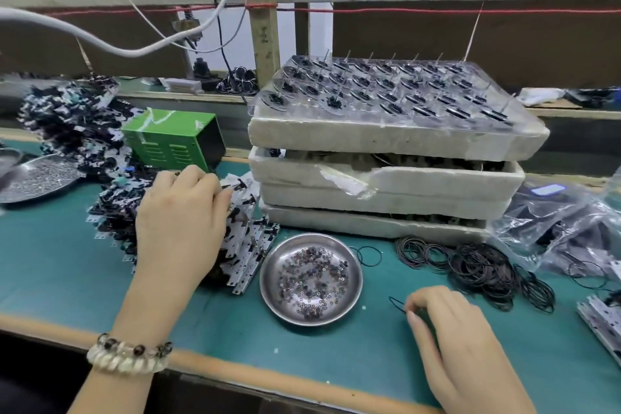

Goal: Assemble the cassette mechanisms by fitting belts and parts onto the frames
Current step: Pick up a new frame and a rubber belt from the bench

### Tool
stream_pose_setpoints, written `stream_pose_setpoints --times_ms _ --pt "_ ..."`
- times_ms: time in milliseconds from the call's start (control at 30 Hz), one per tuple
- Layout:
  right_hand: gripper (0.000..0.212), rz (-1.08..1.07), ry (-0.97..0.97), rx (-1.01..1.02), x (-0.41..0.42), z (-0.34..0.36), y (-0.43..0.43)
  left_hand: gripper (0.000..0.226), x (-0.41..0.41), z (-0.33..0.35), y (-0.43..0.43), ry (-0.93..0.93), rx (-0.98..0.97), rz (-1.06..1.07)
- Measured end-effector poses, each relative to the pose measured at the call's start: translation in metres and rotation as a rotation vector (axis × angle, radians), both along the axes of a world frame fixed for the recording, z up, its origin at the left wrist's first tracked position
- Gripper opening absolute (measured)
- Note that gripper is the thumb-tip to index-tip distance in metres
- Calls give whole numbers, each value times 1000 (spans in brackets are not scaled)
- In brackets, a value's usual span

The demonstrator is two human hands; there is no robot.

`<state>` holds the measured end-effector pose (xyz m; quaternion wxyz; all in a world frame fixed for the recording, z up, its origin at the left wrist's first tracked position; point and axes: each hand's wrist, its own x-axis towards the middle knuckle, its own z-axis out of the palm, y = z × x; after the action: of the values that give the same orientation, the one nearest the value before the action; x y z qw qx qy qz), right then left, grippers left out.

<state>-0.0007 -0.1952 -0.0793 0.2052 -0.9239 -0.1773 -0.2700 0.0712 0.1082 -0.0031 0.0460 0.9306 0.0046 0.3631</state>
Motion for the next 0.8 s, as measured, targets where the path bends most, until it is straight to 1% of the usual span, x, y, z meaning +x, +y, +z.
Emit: stream_pose_setpoints --times_ms 100,200,267,333,400,467,600,633,667,733,800 --pt "25 7 0 27 4 -2 1 31 1 13 11 5 -364 -92" --pt "24 3 4 84 5 -2 0 34 1 21 22 -5 -683 -114" --pt "24 -7 9 120 4 -1 2 40 -1 25 25 13 -897 -171" --pt "18 -27 13 151 3 0 3 45 -3 32 23 -3 -1088 -250" --pt "7 -41 22 185 2 0 3 41 -8 42 16 -13 -1216 -331" --pt "9 -47 42 252 0 0 2 38 -14 49 8 37 -1240 -397" --pt "9 -88 43 483 -1 4 -7 37 -38 52 -15 281 -1046 -487" --pt "8 -100 43 541 0 4 -12 36 -44 51 -23 337 -1051 -536" --pt "5 -116 41 593 2 3 -19 37 -49 49 -33 408 -1090 -597" --pt "5 -177 25 724 5 1 -34 41 -56 40 -56 563 -1180 -712" --pt "6 -252 -27 894 8 -1 -46 38 -59 27 -83 682 -1299 -755"
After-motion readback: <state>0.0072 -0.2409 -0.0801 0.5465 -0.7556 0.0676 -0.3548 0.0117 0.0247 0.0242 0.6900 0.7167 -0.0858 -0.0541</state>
